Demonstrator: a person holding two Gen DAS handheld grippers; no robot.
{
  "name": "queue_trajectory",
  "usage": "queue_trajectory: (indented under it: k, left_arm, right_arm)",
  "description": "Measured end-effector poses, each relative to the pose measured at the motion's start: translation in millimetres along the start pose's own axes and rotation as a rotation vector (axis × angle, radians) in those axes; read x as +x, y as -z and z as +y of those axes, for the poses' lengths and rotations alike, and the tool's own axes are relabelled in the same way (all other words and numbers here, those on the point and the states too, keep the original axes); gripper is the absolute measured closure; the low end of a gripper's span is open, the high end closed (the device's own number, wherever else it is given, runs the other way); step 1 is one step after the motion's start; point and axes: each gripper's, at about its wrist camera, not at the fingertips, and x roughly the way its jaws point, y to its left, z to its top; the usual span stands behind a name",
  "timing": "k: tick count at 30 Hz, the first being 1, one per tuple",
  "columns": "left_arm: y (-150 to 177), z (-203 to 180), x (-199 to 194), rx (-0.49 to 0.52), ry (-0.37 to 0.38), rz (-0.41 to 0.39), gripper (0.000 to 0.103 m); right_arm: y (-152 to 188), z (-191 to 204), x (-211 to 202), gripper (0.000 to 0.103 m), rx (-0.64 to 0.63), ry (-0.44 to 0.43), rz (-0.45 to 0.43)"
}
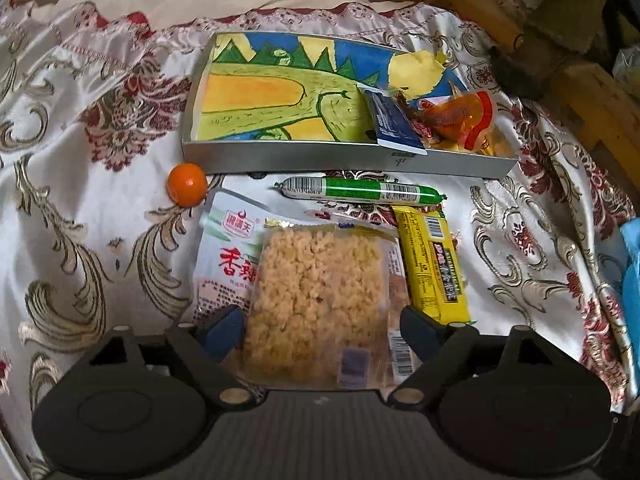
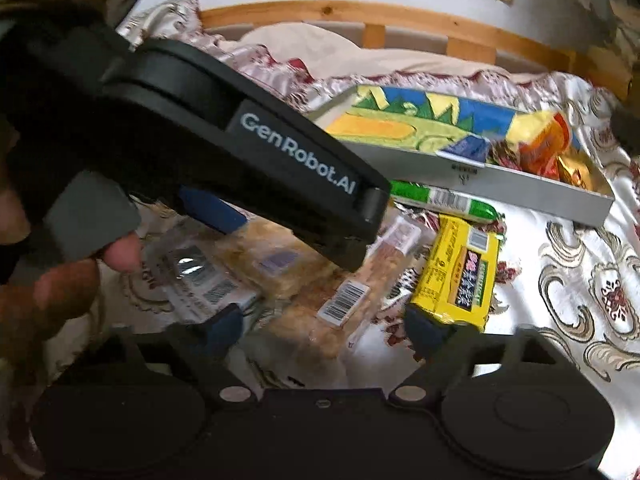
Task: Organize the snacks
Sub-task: 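Grasp the rice cracker bag with the left tool while the right tool grasps the brown snack bar, then lift both held snacks and carry them over the grey tray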
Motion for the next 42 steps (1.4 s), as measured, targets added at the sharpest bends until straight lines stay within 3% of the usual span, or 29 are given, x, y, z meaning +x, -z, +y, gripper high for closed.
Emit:
queue_trajectory:
  k: [1,4,7,12,17,21,24,26,32,34,40,42]
  left_arm:
    - [0.0,-1.3,0.2,0.014,-0.004,0.0,0.026]
    - [1.1,-2.3,0.1,0.031,-0.009,0.007,0.028]
    - [2.4,-0.7,-1.1,0.024,-0.005,0.021,0.028]
    - [3.3,-2.0,-1.6,0.026,-0.02,0.026,0.027]
    - [4.8,-10.3,5.8,0.066,-0.015,0.019,0.017]
    - [5.0,-14.1,9.8,0.089,-0.02,0.019,0.018]
    - [4.3,-13.0,10.1,0.08,-0.028,0.017,0.029]
    - [4.2,-10.8,8.4,0.07,-0.021,0.021,0.029]
    - [6.2,-7.0,1.1,0.03,-0.034,0.056,0.03]
    - [7.7,-5.9,-0.9,0.021,-0.04,0.064,0.03]
    - [10.1,-9.7,5.1,0.044,-0.049,0.074,0.025]
    - [10.8,-11.6,6.5,0.059,-0.051,0.072,0.025]
  right_arm:
    - [1.4,-0.9,0.4,0.023,0.004,-0.007,0.006]
    - [7.4,-3.5,-0.5,0.038,-0.007,-0.013,0.033]
    - [12.2,-9.3,-7.1,0.043,-0.011,0.008,0.037]
    - [16.2,-11.3,-21.4,0.039,-0.072,0.082,-0.005]
    - [13.0,-7.1,-8.0,0.027,-0.104,0.087,-0.011]
    - [6.6,-7.1,6.3,0.029,-0.085,0.084,-0.012]
    - [7.6,-9.7,7.8,0.039,-0.066,0.086,-0.01]
    - [7.5,-9.6,5.9,0.049,-0.075,0.092,-0.011]
    - [12.8,-10.9,-11.3,0.057,-0.103,0.104,0.024]
    - [15.5,-11.3,-15.8,0.057,-0.127,0.122,0.025]
    - [11.8,-18.4,-0.8,0.043,-0.108,0.114,0.005]
    - [12.6,-18.4,3.4,0.044,-0.112,0.121,0.0]
